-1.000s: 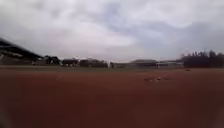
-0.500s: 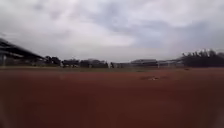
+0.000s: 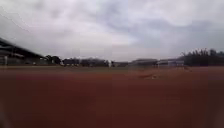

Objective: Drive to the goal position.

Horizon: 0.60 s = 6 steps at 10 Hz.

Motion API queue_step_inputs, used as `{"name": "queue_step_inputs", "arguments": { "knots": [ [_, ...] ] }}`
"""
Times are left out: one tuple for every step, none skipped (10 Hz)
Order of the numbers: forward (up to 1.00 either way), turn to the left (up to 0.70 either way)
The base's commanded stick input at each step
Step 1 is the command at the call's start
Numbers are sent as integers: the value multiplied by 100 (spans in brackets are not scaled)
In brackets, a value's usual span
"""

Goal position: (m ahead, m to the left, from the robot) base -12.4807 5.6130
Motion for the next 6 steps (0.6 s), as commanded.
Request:
{"name": "queue_step_inputs", "arguments": {
  "knots": [
    [0, 0],
    [0, 0],
    [0, 0],
    [0, 0],
    [0, 0],
    [0, 0]
  ]
}}
